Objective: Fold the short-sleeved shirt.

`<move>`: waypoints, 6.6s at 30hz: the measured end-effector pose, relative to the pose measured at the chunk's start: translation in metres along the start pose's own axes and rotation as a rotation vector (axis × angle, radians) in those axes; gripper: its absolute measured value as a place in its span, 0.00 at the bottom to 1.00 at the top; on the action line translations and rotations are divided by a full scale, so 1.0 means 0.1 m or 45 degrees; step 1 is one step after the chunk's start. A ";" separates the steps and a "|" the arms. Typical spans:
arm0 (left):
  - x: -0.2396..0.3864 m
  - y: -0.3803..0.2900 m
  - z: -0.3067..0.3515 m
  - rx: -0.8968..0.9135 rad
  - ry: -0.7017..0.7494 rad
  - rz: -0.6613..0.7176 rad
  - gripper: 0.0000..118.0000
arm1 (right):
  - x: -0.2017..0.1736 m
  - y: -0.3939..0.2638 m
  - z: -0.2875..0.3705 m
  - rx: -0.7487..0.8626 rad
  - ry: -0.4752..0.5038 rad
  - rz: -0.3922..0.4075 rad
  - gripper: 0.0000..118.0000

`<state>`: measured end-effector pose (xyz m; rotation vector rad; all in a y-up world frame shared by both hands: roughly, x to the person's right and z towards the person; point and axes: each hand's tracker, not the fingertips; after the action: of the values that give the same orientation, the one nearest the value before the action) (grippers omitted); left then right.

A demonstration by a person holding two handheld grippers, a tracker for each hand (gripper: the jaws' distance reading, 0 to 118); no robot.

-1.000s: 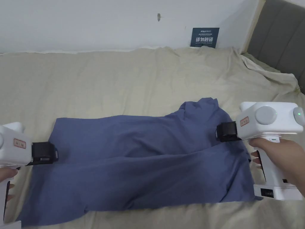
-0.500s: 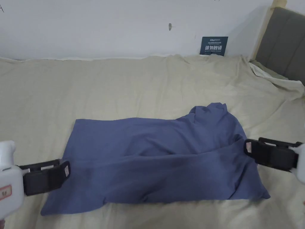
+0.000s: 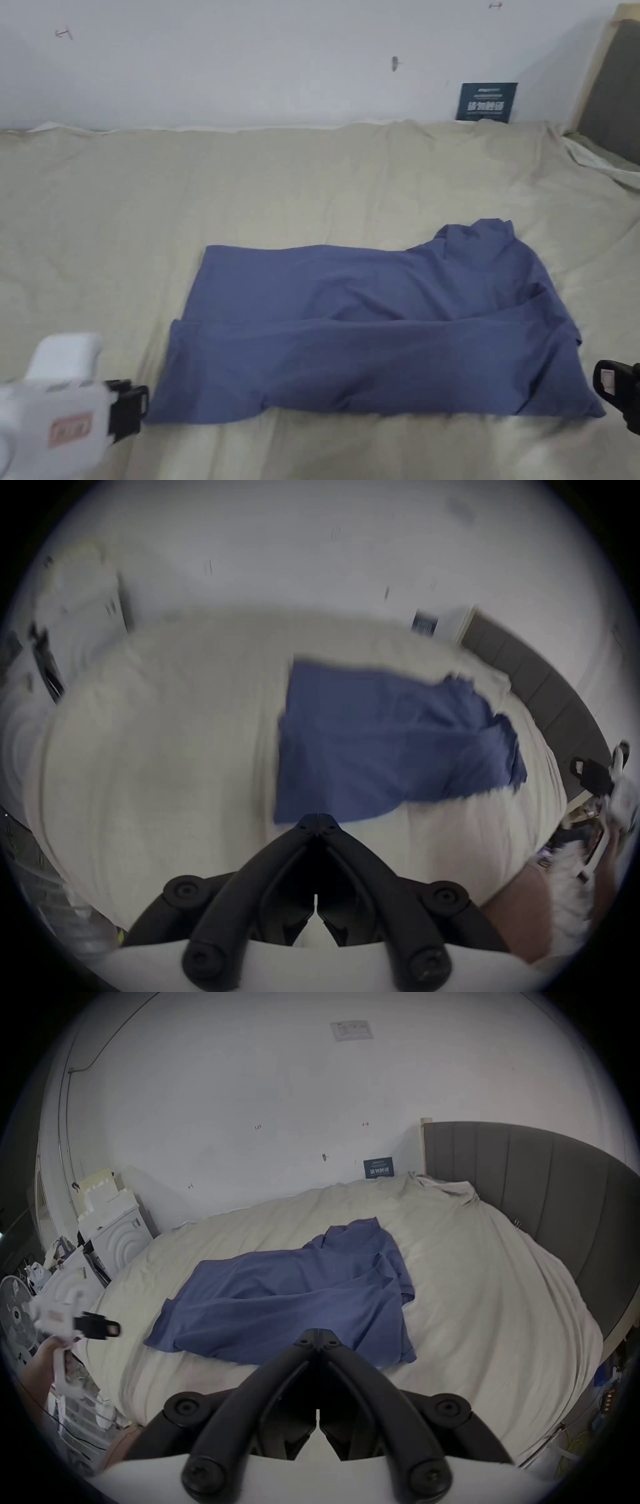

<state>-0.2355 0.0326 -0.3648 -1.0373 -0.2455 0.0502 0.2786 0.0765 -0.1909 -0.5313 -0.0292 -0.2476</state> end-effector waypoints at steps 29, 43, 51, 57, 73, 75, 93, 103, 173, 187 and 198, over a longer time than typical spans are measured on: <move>0.03 0.39 -0.84 -0.269 0.143 -0.182 0.11 | 0.07 -0.13 -0.42 -0.178 0.122 -0.026 0.00; 0.16 0.56 -0.63 -0.252 0.111 -0.227 0.08 | 0.83 0.58 -1.57 -0.748 -0.033 -0.118 0.81; 0.20 0.63 -0.59 -0.233 0.125 -0.248 0.08 | 0.92 0.47 -2.02 -0.952 -0.133 -0.001 0.84; 0.13 0.60 -0.62 -0.275 0.132 -0.195 0.08 | 0.87 0.44 -1.71 -0.917 -0.065 -0.063 0.05; -0.03 -0.17 0.32 -0.297 -0.008 -0.212 0.08 | 0.90 0.42 -0.44 -0.988 0.034 -0.038 0.05; 0.01 -0.43 0.36 -0.304 0.001 -0.206 0.08 | 0.98 0.18 -0.33 -1.038 0.091 -0.041 0.05; -0.38 -0.61 0.64 0.108 -0.002 -0.006 0.93 | 0.99 0.10 0.22 -0.531 -0.133 -0.120 0.96; 0.34 -0.73 1.03 0.557 -0.053 -0.069 0.00 | 0.15 0.12 0.35 -0.048 0.137 -0.071 0.00; 0.39 1.63 -1.28 -0.179 -0.008 -0.233 0.05 | 1.08 1.29 -3.05 -0.877 -0.428 0.123 0.00; 0.15 1.35 -0.65 -0.076 -0.197 -0.064 0.05 | 1.14 1.65 -1.52 -0.594 -0.019 -0.157 0.00; -0.11 0.50 0.47 0.014 -0.289 -0.099 0.05 | 1.10 1.14 0.15 -0.500 0.086 -0.248 0.00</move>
<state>-0.2533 0.0960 -0.3868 -1.0105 -0.4912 0.0990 0.4132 0.1538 -0.2248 -0.9120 0.0346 -0.4666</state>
